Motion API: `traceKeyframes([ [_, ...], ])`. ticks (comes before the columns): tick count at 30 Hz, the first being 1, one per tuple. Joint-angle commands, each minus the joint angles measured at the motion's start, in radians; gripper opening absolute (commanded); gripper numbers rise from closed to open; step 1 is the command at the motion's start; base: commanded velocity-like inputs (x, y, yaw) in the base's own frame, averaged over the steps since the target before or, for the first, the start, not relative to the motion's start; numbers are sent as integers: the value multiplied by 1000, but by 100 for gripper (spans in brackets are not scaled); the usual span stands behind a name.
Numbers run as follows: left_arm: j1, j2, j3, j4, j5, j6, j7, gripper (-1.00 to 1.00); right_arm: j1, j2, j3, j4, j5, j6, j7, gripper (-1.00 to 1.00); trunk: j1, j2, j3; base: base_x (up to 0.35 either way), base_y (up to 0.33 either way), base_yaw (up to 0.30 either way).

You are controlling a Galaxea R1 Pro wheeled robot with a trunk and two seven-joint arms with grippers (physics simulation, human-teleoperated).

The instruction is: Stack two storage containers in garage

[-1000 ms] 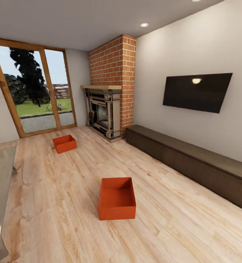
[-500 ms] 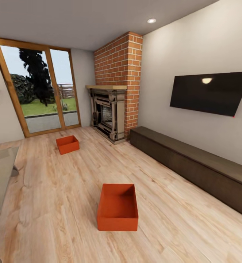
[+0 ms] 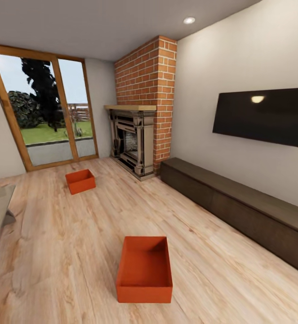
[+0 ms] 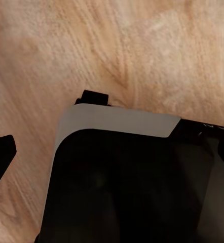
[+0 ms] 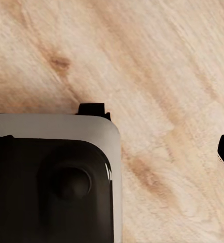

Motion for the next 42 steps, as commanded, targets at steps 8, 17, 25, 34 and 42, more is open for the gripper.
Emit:
traceKeyframes([
  [8, 0, 0, 0, -1, 10, 2, 1, 100, -1, -1, 7, 3, -10, -4, 6, 100, 1, 0, -1, 322, 0, 0],
  [17, -1, -1, 0, -1, 9, 2, 1, 100, -1, -3, 7, 3, -10, -2, 6, 100, 1, 0, -1, 322, 0, 0],
  [25, -1, -1, 0, -1, 10, 2, 1, 100, -1, -3, 7, 3, -10, -4, 6, 100, 1, 0, -1, 322, 0, 0],
  [34, 0, -1, 0, -1, 10, -4, 1, 100, -1, -3, 7, 3, -10, -4, 6, 100, 1, 0, -1, 322, 0, 0],
  [42, 0, -1, 1, -1, 7, -12, 1, 100, -1, 0, 7, 3, -10, -4, 6, 100, 1, 0, -1, 119, 0, 0],
])
